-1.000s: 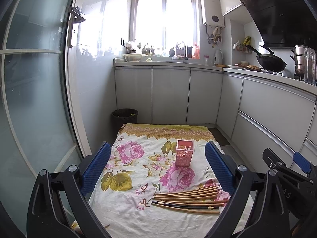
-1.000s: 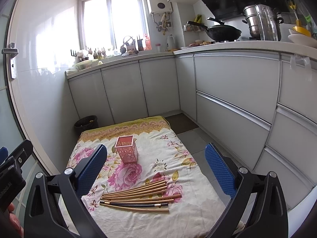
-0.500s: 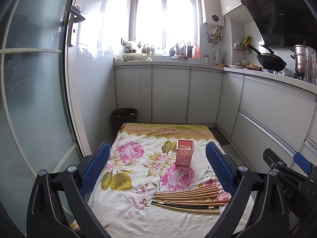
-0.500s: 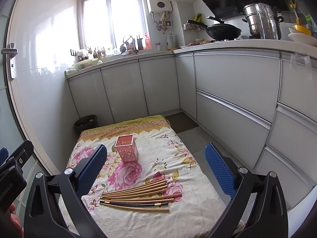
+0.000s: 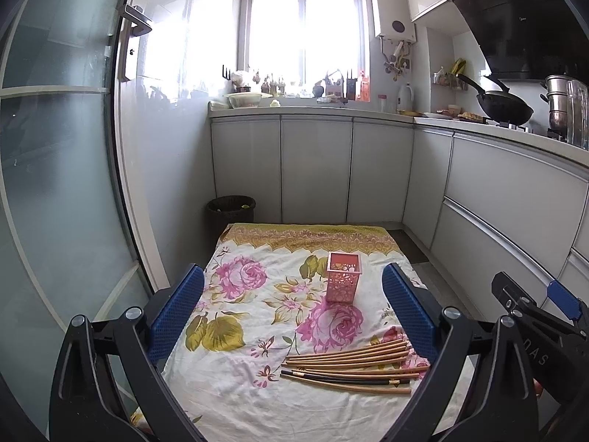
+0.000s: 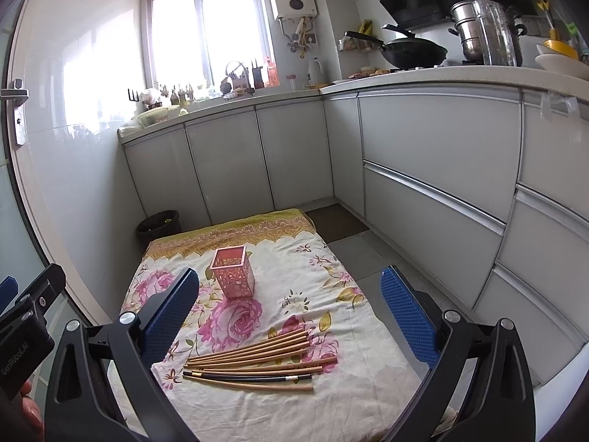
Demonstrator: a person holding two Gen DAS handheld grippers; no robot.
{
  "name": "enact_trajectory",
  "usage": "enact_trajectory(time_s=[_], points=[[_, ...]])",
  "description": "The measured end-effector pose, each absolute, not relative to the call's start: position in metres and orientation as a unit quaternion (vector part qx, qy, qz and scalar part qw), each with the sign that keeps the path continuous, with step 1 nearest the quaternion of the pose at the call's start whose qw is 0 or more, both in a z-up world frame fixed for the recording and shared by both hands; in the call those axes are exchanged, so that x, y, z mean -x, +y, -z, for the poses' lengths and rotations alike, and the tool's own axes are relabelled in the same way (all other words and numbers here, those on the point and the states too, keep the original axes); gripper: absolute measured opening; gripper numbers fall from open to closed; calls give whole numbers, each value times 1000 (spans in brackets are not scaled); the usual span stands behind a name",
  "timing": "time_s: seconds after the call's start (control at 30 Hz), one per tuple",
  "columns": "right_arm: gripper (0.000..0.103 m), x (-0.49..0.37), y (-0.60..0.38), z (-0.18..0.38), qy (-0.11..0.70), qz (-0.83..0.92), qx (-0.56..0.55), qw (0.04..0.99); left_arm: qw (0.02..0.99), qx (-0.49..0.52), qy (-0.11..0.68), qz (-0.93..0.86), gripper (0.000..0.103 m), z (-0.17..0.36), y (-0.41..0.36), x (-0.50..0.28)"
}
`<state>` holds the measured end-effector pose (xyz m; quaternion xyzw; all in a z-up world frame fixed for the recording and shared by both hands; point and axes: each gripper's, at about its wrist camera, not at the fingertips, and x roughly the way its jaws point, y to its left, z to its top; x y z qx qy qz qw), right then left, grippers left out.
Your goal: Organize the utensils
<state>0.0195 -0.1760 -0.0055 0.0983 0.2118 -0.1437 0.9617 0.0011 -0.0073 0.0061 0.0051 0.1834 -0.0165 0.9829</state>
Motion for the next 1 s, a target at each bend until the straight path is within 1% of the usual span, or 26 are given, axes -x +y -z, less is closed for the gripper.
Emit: enact_trajectory(time_s=[0.17,0.3,0.4,0.5,0.57,0.7,0.83,0.9,0.97,1.0], points=[[96,-27,-182,13,222,148,-103,958,981,-12,194,18,95,1,-15,-11],[96,-37,-198,26,237,155,-125,951,974,-26,220,35,96,12,-28,-32],[96,-46,-229,47,268,153,-189,932,952,-57,280,106,96,24,-49,-69],[96,-52,-275,84,308,138,-300,892,890,-137,379,215,96,54,-89,-116],[96,-55,-301,112,335,126,-363,860,851,-181,426,248,96,80,-114,-142],[96,-62,-332,163,375,110,-425,817,780,-224,510,286,96,131,-151,-189],[96,-75,-349,203,403,66,-492,769,715,-265,569,309,95,176,-180,-221],[96,-80,-352,212,411,55,-508,755,683,-281,597,313,91,198,-190,-234],[96,-85,-355,218,417,46,-515,748,660,-294,612,322,84,213,-197,-244],[96,-87,-355,220,420,42,-518,744,650,-297,621,324,82,220,-198,-249]])
